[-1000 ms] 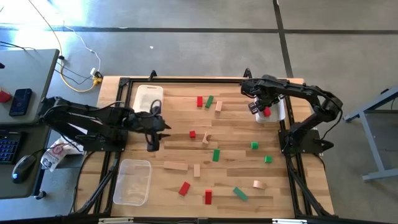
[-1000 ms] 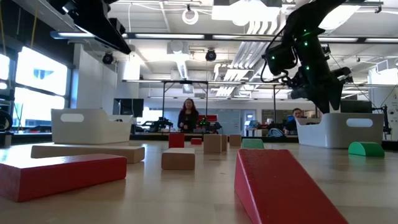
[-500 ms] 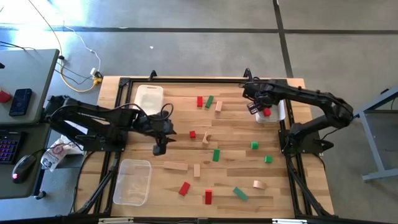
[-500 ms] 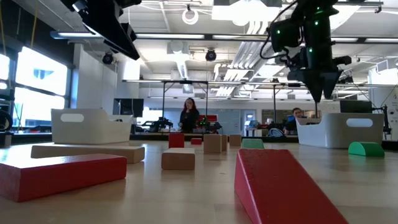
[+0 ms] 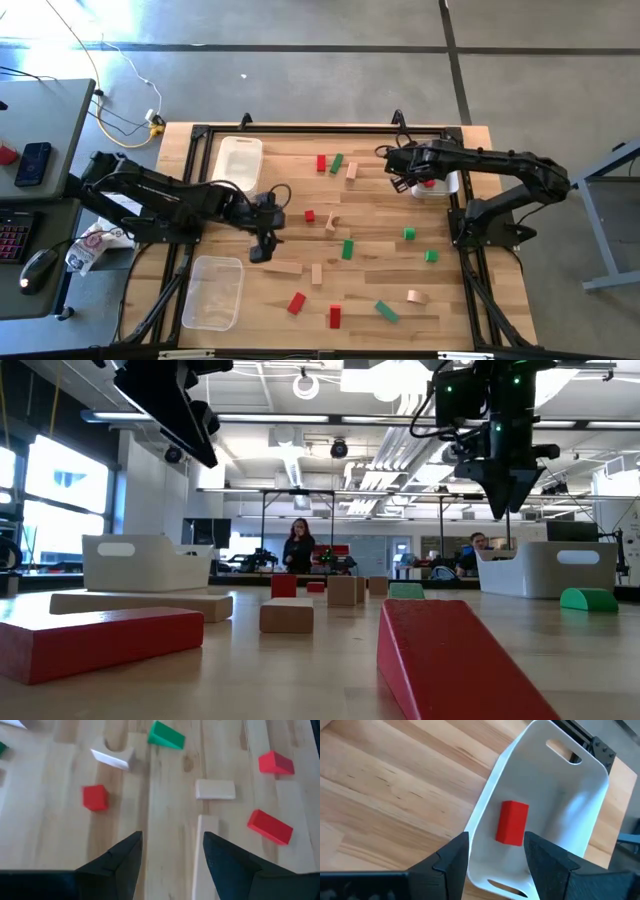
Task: Sort & place blocks by color
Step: Put the brown block into the transparent bin
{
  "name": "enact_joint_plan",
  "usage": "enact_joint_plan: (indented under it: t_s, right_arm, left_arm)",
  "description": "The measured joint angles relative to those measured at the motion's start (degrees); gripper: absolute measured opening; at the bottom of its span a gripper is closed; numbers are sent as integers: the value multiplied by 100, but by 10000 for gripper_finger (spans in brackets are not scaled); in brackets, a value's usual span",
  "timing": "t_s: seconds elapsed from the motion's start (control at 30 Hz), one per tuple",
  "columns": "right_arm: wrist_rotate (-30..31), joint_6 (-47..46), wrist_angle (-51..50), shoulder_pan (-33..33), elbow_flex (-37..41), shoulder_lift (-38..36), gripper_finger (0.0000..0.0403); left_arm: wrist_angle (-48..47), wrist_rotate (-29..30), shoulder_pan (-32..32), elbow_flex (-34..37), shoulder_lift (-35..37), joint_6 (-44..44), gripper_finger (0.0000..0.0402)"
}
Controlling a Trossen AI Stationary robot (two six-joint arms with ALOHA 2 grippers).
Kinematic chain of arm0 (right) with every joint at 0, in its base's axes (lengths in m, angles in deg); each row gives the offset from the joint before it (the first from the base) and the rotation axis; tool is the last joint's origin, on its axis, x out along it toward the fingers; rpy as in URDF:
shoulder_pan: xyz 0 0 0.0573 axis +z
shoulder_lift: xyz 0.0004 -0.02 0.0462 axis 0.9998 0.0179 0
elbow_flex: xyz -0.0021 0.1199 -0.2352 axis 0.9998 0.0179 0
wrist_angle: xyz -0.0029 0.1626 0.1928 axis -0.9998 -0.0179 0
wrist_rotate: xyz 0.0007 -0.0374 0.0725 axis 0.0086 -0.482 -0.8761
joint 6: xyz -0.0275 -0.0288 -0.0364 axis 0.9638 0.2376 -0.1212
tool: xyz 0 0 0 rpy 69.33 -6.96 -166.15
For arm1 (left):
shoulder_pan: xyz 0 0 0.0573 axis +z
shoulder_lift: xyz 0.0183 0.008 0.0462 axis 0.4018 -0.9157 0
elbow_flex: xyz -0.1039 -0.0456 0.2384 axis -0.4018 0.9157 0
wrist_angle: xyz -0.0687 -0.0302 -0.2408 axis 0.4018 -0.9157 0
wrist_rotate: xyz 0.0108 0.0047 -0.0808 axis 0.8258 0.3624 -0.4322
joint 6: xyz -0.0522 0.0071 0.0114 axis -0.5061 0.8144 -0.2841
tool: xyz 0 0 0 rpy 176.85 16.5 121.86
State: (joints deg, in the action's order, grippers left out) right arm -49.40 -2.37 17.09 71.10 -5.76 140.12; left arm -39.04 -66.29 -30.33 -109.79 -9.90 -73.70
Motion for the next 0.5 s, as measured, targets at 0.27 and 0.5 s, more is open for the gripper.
enact_joint_plan:
  t_s: [0.27, 0.5]
  right_arm:
    - [-2, -137, 11, 158, 0, 0, 179]
    - [-4, -155, 20, 193, 0, 0, 179]
  left_arm:
    - [-7, -4, -469, 0, -667, -272, 198]
    - [-2, -39, -715, 0, -1213, -422, 198]
